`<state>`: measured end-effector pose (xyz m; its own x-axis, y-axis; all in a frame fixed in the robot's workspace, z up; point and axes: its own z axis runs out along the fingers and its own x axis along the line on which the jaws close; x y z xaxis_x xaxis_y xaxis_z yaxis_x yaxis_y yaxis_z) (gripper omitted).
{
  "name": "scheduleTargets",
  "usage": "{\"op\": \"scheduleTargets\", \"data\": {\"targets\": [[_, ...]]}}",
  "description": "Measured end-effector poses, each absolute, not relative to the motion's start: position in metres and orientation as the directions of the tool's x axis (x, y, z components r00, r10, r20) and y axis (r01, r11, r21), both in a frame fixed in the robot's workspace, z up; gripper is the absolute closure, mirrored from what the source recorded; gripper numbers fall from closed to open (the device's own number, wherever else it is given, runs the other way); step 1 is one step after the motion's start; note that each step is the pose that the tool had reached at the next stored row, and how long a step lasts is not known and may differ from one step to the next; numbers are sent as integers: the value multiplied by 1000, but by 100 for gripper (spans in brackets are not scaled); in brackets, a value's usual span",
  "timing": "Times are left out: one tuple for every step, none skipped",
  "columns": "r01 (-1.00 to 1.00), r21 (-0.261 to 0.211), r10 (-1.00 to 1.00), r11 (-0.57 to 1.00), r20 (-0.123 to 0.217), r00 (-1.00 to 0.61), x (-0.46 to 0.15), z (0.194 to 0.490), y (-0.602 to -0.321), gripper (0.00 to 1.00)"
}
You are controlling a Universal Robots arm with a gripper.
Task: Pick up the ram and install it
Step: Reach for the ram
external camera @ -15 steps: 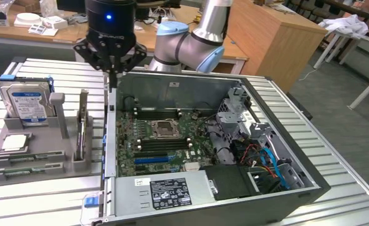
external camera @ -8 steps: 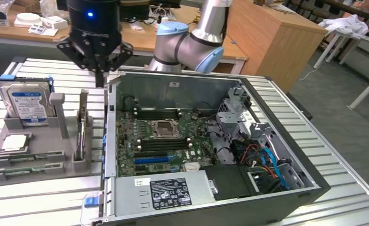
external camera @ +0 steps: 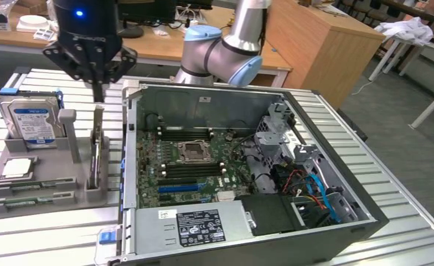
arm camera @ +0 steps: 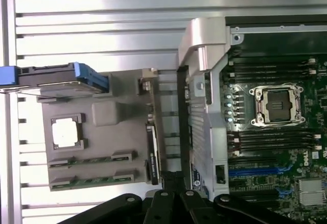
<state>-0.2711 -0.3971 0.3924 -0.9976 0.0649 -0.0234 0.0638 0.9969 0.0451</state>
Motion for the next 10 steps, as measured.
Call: {"op": "scheduleTargets", "data": {"targets": [[64, 45, 65, 997, -23, -998, -275, 392, -397, 89], [63, 45, 64, 997, -23, -998, -278, 392, -397, 89], [63, 45, 64, 997, -23, -998, -282, 392, -397, 89], [63, 45, 64, 997, -23, -998, -286, 392, -397, 89], [62, 45, 64, 997, -23, -998, -290, 392, -397, 89], [62, 45, 63, 997, -23, -998, -293, 392, -397, 89], [62, 45, 63, 997, -23, -998, -297, 392, -397, 89], [62, 45, 63, 997, -23, -998, -300, 392, -397, 89], [62, 45, 63, 997, -23, -998, -304, 392, -396, 89], [61, 45, 62, 997, -23, -998, -307, 392, -396, 89]]}}
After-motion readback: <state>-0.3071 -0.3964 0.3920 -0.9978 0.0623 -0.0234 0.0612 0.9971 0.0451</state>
